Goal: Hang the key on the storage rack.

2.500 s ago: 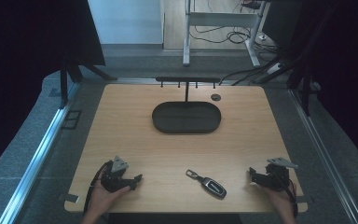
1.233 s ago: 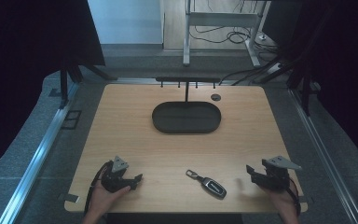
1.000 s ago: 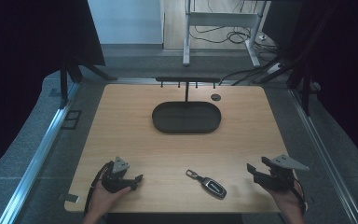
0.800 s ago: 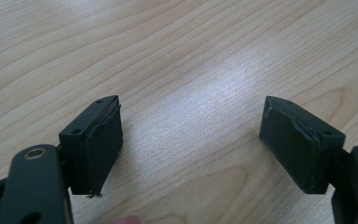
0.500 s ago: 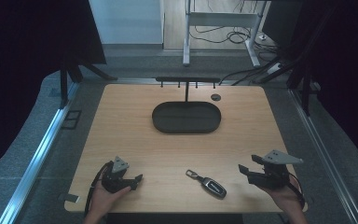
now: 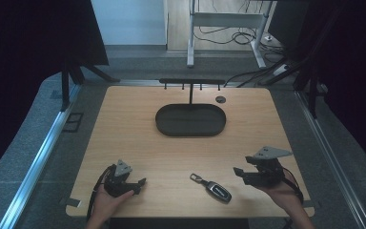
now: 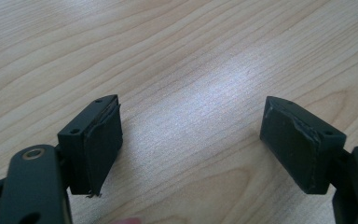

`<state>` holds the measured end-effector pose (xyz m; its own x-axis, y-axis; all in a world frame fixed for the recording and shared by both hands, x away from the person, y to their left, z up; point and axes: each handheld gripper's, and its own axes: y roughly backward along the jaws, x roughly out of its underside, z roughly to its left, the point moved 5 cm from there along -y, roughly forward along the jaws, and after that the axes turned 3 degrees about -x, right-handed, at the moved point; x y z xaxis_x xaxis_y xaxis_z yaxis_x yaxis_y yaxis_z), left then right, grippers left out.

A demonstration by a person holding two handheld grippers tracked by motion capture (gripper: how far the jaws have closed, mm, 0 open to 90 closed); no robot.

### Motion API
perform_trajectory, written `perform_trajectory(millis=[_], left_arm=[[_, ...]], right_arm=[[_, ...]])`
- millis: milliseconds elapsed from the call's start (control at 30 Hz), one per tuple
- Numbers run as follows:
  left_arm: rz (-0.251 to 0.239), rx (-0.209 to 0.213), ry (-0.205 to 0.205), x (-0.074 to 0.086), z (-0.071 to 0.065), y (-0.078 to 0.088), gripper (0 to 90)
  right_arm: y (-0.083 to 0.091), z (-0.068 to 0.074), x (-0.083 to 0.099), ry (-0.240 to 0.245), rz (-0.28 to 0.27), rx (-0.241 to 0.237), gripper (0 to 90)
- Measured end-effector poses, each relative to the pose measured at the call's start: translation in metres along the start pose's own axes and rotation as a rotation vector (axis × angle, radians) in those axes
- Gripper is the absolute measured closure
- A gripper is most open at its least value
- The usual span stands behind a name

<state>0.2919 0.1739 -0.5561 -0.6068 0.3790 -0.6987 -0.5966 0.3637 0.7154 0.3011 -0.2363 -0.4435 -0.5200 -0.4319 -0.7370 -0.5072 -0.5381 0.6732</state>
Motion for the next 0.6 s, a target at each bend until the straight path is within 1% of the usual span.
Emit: perform_trajectory(millis=[100,300,333,500,600], left_arm=[[0.0,0.0,0.0,0.0,0.0,0.0,21.0],[0.0,0.0,0.0,0.0,0.0,0.0,20.9],[0.001,0.0,0.0,0.0,0.0,0.0,20.8],[0.0,0.0,0.0,0.0,0.0,0.0,20.8],[0.002,0.0,-0.001,0.0,0.0,0.0,20.8]], right_arm=[[-0.006,0.006,-0.004,0.022,0.018,-0.01,35.8],[-0.013,0.012,-0.009,0.039,0.034,-0.019,37.3],[-0.017,0.015,-0.01,0.046,0.047,-0.029,37.6],[-0.023,0.021,-0.014,0.068,0.072,-0.041,38.1],[-0.027,0.025,-0.017,0.074,0.084,-0.048,38.2]])
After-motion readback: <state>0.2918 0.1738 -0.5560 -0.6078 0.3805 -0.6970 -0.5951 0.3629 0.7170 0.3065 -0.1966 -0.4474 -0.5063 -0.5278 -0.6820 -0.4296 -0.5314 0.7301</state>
